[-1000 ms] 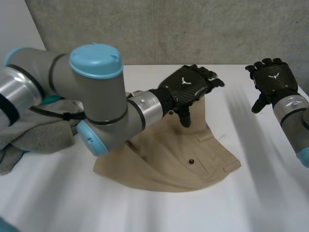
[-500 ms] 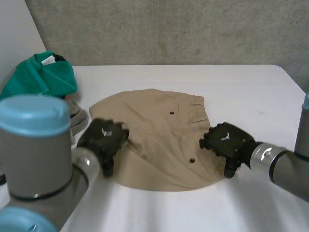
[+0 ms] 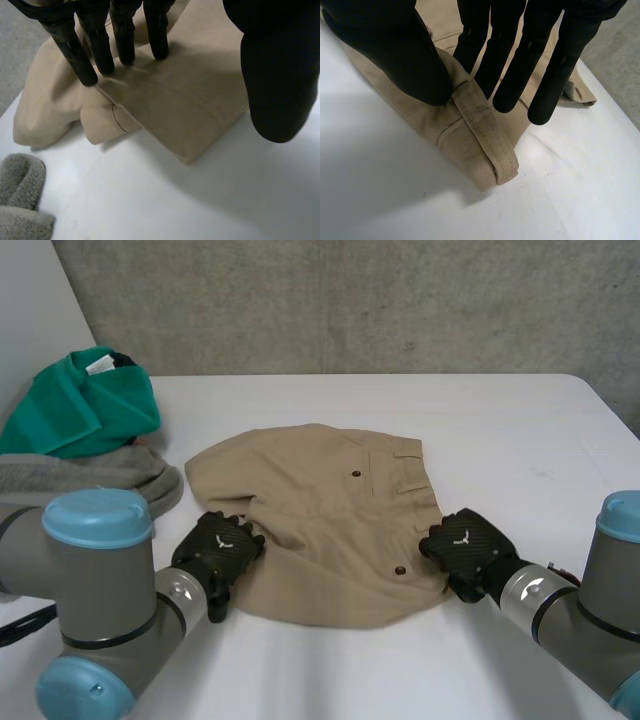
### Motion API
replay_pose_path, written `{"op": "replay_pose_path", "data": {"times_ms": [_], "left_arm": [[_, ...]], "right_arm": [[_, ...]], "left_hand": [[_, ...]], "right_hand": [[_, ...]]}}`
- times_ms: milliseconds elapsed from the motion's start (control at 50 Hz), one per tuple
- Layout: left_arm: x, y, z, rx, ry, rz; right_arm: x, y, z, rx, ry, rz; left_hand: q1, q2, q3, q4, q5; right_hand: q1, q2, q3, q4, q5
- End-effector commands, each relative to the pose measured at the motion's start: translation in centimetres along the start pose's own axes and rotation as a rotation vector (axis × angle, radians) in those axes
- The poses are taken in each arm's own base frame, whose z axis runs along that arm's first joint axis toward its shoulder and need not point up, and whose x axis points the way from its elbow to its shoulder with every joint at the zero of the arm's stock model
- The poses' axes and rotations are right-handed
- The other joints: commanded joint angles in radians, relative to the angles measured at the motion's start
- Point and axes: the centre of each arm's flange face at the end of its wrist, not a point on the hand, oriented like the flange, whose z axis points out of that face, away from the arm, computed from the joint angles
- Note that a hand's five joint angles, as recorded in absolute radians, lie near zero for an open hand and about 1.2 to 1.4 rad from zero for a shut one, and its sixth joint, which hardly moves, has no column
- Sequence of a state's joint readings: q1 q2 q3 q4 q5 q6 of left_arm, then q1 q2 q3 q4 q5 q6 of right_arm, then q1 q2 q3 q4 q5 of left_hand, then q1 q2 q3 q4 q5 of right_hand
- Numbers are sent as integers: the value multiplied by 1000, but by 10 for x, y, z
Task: Fold the laundry.
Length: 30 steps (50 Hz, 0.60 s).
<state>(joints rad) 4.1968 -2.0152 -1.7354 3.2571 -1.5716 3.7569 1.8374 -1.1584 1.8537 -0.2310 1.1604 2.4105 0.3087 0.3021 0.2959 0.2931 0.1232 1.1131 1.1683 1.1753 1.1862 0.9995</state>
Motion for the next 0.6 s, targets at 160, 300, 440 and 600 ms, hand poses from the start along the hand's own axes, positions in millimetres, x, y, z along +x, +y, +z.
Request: {"op": "replay_pose_path", "data": {"times_ms": [160, 300, 440, 600], "left_arm": [[-22, -38, 5, 164, -168, 165], [-75, -125, -83, 488, -352, -11], [-118, -182, -167, 688, -392, -127], [-175, -220, -191, 774, -480, -256]], "right_arm": [[26, -36, -17, 85, 110, 65], [61, -86, -40, 193, 237, 79], [111, -162, -83, 398, 383, 107], [152, -232, -117, 630, 444, 190]], "left_hand": [[1088, 1094, 1100, 1103, 1099], [1088, 1094, 1100, 1103, 1099], [1088, 1094, 1100, 1103, 1099], [1088, 1094, 1100, 1103, 1099]], "right_hand": [[283, 228, 221, 210, 222], [283, 228, 221, 210, 222], [283, 228, 221, 210, 222], [283, 228, 221, 210, 222]]}}
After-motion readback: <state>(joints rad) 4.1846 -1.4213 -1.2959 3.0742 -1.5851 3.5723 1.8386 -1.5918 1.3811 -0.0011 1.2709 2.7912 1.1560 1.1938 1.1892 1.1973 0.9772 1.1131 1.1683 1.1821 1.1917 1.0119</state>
